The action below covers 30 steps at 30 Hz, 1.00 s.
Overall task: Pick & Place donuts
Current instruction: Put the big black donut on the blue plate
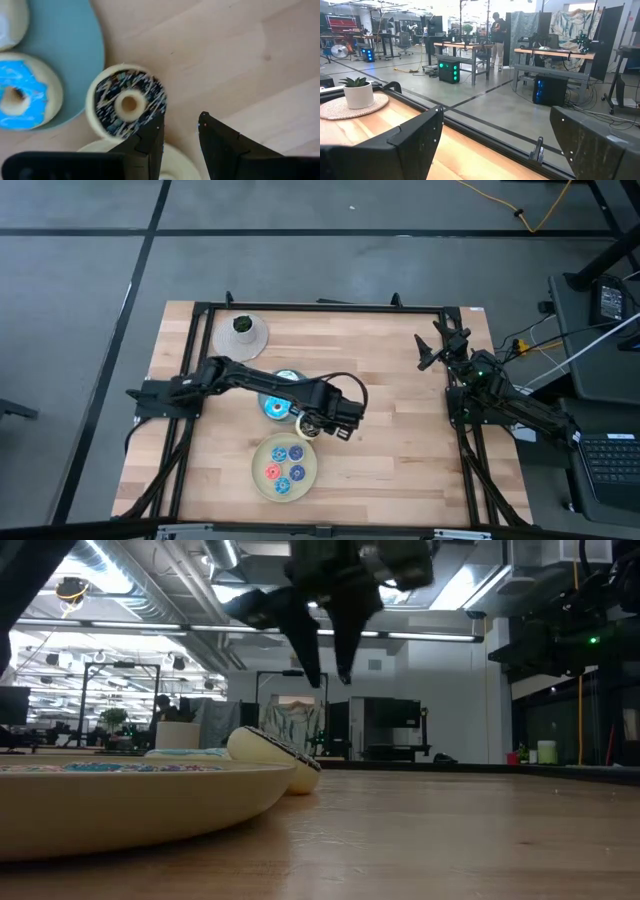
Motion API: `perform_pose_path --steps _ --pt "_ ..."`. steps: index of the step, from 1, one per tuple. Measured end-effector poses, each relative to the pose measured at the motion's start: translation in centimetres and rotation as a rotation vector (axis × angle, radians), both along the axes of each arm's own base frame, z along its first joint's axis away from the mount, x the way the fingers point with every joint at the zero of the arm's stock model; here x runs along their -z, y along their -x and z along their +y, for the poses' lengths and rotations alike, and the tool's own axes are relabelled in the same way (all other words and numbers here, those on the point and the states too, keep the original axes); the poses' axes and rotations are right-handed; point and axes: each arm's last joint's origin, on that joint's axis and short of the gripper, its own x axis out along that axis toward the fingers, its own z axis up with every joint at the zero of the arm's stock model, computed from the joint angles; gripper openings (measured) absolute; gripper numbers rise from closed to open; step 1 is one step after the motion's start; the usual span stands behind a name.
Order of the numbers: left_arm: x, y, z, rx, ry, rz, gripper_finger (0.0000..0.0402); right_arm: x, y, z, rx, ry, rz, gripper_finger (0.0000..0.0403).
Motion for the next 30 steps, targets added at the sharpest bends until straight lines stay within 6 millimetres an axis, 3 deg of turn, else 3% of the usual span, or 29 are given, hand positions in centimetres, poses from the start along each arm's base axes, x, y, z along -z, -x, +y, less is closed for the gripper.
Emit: perform_pose_path --steps 22,30 --pt "5.2 -2.1 -0.3 -0.006 -0.089 0.251 0.0114 0.0 0.0 0.0 0.000 0.000 0.000 0.0365" --pt "5.7 -2.0 -0.9 -0.014 -0.093 0.271 0.0114 0.0 0.0 0.0 0.000 0.000 0.000 0.0365"
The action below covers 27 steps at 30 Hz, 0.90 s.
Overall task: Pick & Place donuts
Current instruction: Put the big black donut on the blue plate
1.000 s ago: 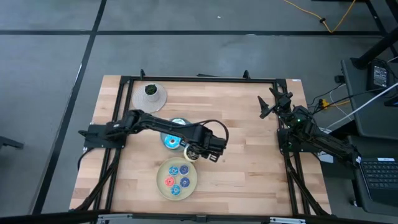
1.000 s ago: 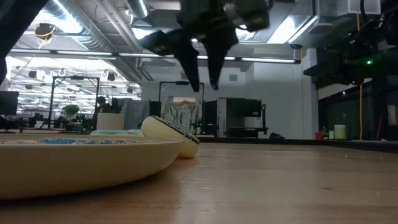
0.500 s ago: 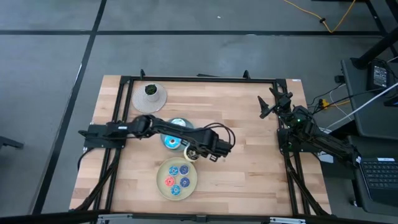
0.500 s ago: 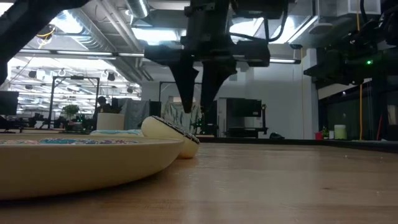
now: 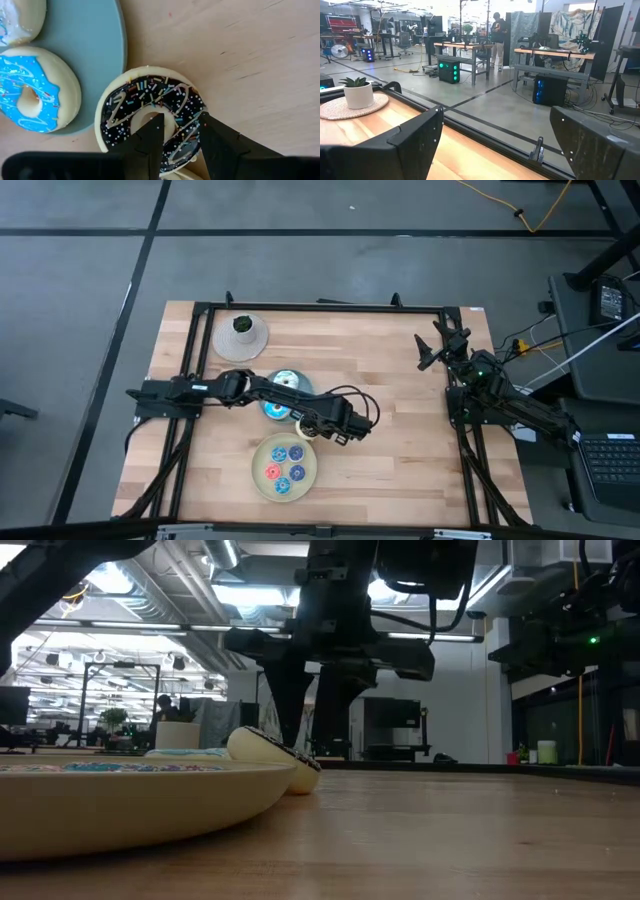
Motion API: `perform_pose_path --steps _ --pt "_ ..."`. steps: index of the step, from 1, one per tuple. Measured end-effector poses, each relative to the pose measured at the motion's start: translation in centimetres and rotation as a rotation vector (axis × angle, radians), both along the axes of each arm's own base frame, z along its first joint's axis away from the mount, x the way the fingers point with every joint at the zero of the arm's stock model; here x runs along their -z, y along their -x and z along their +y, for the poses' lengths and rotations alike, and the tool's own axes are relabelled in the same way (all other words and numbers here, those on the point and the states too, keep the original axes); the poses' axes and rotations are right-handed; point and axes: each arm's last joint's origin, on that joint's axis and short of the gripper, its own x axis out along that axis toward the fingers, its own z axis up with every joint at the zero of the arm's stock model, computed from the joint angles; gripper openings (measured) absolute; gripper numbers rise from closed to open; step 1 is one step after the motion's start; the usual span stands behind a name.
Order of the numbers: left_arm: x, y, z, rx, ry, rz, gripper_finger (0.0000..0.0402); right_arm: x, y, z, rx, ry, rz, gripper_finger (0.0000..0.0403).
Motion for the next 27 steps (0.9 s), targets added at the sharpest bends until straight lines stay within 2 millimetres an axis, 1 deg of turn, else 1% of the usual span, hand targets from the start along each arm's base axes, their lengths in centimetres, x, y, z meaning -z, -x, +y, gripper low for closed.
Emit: perform_pose_path --steps 10,17,21,27 --pt "0.0 -0.1 -0.4 -0.001 0.010 -0.021 0.0114 0.0 0.0 0.0 0.000 0.000 0.000 0.0365" --pt "0.4 0.0 -0.3 0.006 -0.004 -0.005 0.0114 0.0 0.0 0.0 0.000 0.000 0.000 0.0365" --pt "1.2 -0.2 -0.4 0.011 -0.005 0.008 0.0114 0.0 0.0 0.0 0.000 0.000 0.000 0.0365" --pt "1.8 -0.2 -0.6 0.019 0.013 0.025 0.0114 0.0 0.0 0.0 0.000 0.000 0.000 0.0365"
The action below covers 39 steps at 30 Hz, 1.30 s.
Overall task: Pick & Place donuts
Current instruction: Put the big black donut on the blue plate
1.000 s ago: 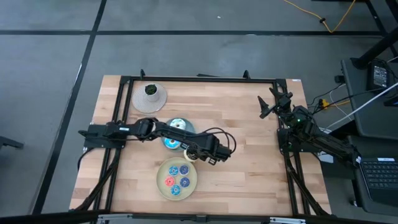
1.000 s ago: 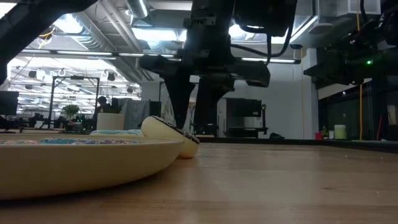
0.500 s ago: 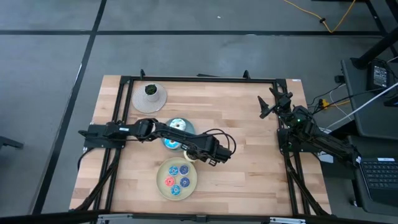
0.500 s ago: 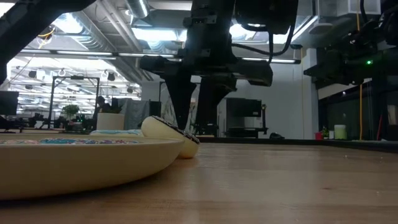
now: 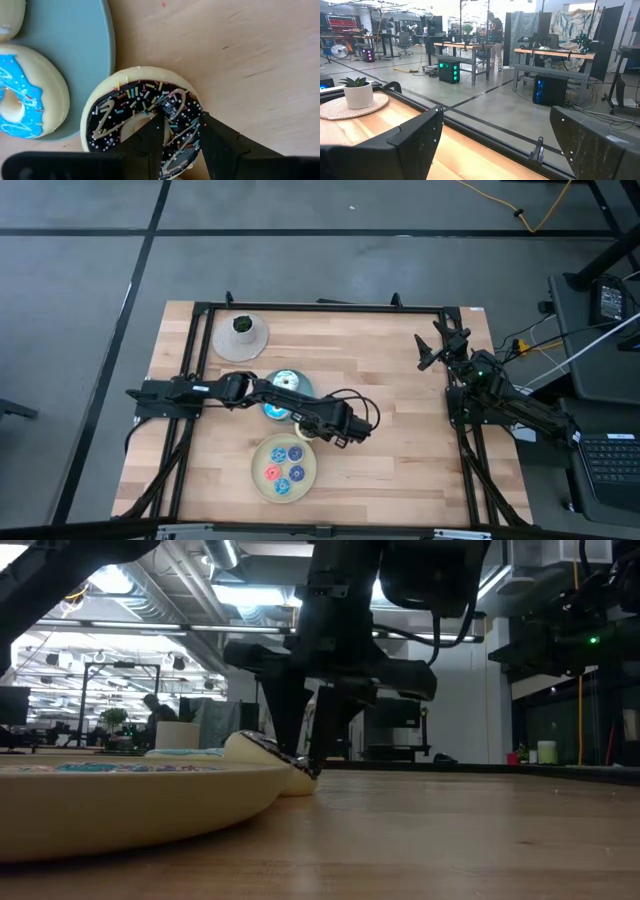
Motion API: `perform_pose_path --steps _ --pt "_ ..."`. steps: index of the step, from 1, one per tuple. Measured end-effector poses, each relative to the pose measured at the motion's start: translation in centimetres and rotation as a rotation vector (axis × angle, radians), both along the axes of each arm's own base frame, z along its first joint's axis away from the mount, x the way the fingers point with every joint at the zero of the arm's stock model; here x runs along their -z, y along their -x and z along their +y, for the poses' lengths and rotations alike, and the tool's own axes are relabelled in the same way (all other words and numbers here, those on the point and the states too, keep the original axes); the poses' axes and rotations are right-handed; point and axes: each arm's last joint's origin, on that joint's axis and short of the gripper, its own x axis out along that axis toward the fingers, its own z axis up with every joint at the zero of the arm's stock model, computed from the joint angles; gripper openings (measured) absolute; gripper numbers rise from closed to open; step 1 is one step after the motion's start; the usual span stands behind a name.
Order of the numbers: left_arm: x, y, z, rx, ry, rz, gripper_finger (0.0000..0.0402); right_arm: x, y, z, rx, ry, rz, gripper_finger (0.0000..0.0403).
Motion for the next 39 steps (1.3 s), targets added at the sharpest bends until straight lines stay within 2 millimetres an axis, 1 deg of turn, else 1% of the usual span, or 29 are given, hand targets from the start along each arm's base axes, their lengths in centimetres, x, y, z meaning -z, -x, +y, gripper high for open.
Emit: perform_pose_path --steps 5,8,17,22,39 --pt "0.00 0.03 -0.09 0.004 -0.007 0.000 0.0113 0.01 0.00 0.00 0.000 0.000 0.001 0.0365" --pt "0.00 0.03 -0.08 0.019 -0.005 0.002 0.0104 0.00 0.00 0.00 0.000 0.000 0.000 0.0365" --pt "0.00 0.05 -0.09 0.054 0.006 0.008 0.0034 0.01 0.00 0.00 0.000 0.000 0.000 0.0365" --pt "0.00 0.03 -0.02 0.058 0.007 0.008 0.0011 0.02 0.00 0.00 0.000 -0.001 0.001 0.0365" --pt "-0.15 0.03 0.31 0.076 -0.004 0.016 0.0014 0.01 0.00 0.00 0.000 0.000 0.001 0.0365"
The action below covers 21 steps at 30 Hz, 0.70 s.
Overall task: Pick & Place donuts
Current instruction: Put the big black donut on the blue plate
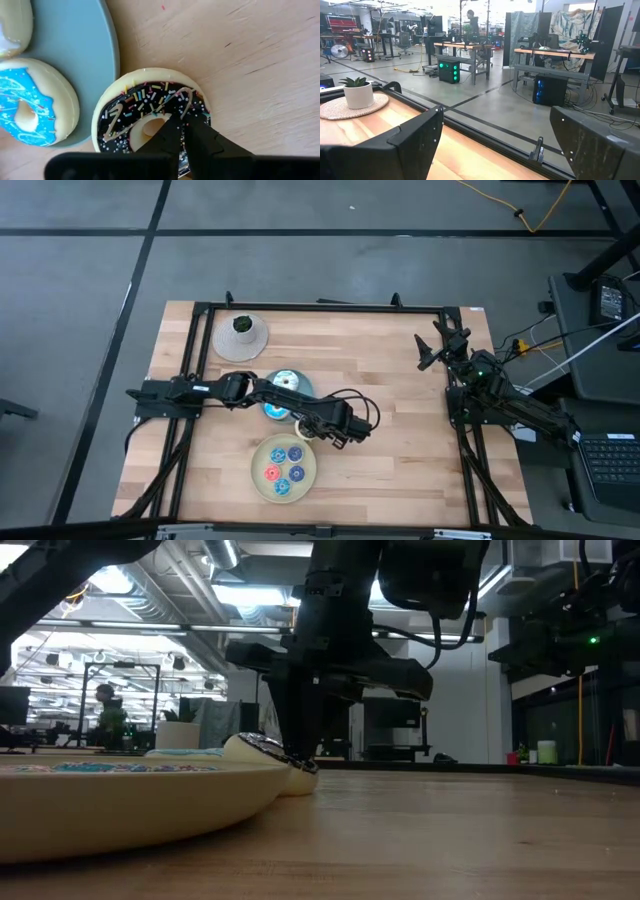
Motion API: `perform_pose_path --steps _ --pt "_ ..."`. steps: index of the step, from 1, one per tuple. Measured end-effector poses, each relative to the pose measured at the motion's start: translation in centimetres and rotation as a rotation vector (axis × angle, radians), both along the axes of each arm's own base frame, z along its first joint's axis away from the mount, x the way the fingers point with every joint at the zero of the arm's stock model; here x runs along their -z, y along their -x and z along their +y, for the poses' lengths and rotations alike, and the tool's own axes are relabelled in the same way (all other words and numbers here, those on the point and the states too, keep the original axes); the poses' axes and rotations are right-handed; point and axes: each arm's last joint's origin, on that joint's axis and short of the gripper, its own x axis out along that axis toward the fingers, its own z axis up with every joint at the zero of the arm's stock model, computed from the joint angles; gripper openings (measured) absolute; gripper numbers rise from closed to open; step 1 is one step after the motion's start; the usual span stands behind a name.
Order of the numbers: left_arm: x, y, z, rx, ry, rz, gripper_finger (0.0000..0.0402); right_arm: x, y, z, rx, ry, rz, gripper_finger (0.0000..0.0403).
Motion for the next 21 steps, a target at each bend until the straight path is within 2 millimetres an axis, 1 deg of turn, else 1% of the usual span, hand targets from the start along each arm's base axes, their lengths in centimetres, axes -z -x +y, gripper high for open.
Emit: perform_pose_path --steps 5,9,16,21 --pt "-0.9 0.1 0.2 0.000 -0.024 0.010 0.0015 0.0 0.0 0.0 0.000 0.000 0.000 0.0365" --pt "-1.3 0.0 0.4 -0.001 -0.021 -0.002 0.0015 0.0 0.0 0.0 0.000 0.000 0.000 0.0365" --pt "-2.3 -0.1 0.4 0.014 -0.005 -0.015 0.0015 0.0 0.0 0.0 0.000 0.000 0.000 0.0365" --pt "-3.3 -0.4 0.9 0.028 0.031 -0.043 0.0015 0.0 0.0 0.0 0.000 0.000 0.000 0.0365"
